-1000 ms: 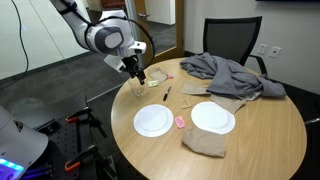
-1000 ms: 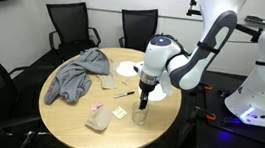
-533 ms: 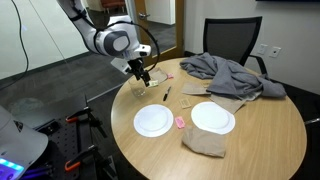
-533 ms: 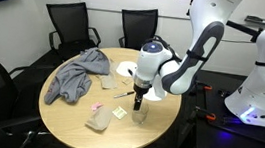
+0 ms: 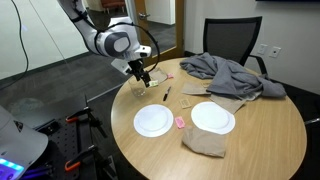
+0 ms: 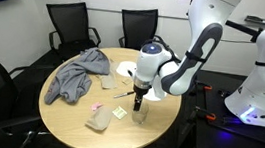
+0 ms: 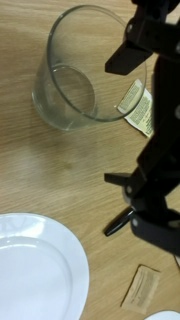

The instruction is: Move the glass cup to the right.

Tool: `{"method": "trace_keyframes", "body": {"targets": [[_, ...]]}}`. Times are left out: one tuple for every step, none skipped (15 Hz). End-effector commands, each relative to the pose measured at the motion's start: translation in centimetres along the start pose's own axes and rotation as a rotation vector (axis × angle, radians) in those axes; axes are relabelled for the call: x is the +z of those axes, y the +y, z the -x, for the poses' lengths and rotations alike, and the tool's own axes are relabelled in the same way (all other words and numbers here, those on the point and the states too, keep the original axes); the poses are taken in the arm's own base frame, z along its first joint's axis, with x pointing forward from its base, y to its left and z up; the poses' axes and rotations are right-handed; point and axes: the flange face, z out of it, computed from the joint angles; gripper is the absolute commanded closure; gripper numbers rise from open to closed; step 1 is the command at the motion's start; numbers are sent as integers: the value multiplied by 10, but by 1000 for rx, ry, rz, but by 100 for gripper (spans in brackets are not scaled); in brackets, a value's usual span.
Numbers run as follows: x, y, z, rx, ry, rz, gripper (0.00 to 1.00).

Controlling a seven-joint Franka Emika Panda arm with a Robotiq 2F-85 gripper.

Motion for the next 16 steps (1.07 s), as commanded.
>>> {"method": "trace_keyframes", "body": {"targets": [[0,0,0,-1,-1,-1,0],[0,0,0,0,-1,-1,0],[0,0,0,0,-1,-1,0],[0,0,0,-1,-1,-1,0],[0,0,0,-1,-1,-1,0],[-1,0,0,-1,2,-5,0],[-2,0,0,1,6,-6,0],[-2,0,0,1,7,-6,0],[-2,0,1,1,7,-6,16],[-2,0,1,1,5,-9,28],[-2,0,2,1,5,-10,34],[-2,0,2,0,5,-10,41],[-2,0,2,0,4,-10,51],[-1,0,2,0,3,-10,57],[-1,0,2,0,1,-10,66],[-1,0,3,0,0,-10,73]]}}
